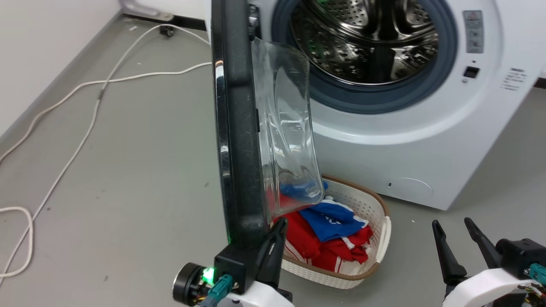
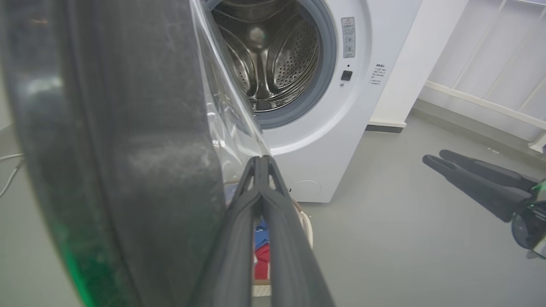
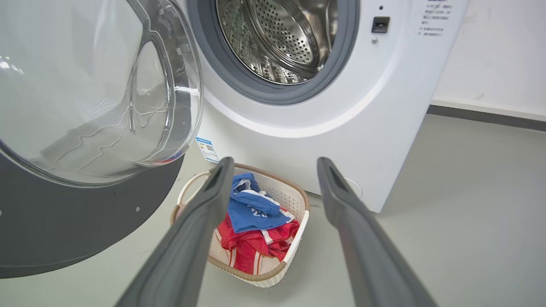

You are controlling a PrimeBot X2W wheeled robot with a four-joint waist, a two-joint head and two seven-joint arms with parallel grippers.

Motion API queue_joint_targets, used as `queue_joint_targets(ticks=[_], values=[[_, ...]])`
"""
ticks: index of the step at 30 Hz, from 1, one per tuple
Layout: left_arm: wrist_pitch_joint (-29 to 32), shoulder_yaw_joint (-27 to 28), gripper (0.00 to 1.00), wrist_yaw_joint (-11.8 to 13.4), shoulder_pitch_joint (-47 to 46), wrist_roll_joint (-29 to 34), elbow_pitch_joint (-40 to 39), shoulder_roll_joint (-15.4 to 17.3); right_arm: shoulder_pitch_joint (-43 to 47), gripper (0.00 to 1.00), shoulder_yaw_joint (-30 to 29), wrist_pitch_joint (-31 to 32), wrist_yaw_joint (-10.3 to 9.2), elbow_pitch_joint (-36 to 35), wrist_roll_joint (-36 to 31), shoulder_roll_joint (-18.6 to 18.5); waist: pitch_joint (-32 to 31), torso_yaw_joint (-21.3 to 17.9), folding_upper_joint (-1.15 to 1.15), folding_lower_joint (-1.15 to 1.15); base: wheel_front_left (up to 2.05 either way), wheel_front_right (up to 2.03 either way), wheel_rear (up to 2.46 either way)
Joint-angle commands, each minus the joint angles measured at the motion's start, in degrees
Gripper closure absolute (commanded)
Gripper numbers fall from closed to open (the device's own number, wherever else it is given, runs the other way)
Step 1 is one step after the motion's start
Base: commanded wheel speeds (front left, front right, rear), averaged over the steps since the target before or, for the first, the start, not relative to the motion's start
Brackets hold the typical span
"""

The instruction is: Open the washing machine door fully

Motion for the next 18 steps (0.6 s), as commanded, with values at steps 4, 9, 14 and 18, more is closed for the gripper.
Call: queue_joint_targets(ticks=[4, 9, 14, 18], values=[[-0.66, 3.27, 1.0, 2.75, 3.32, -0.96, -1.77, 2.84, 1.0, 0.0, -0.71, 0.28, 0.01, -0.44, -0.31, 0.73, -1.09, 6.37, 0.0, 0.0, 0.0, 0.0, 0.0], [-1.64, 6.54, 1.0, 3.68, 3.7, -1.67, -1.77, 5.14, 0.21, 0.0, -0.84, 0.68, 0.01, -1.0, -0.39, 0.74, -0.15, 8.12, 0.0, 0.0, 0.0, 0.0, 0.0], [-4.56, 12.62, 1.0, 4.2, 3.45, -4.03, -0.2, 7.78, -1.1, 0.0, -0.35, 1.43, 0.0, -2.26, 0.09, -0.73, 2.84, 7.58, 0.0, 0.0, 0.0, 0.0, 0.0], [-5.85, 15.1, 1.0, 4.07, 3.07, -5.08, 1.24, 8.8, -1.4, 0.0, -0.37, 1.79, 0.0, -2.74, 0.44, -1.45, 4.33, 6.72, 0.0, 0.0, 0.0, 0.0, 0.0]])
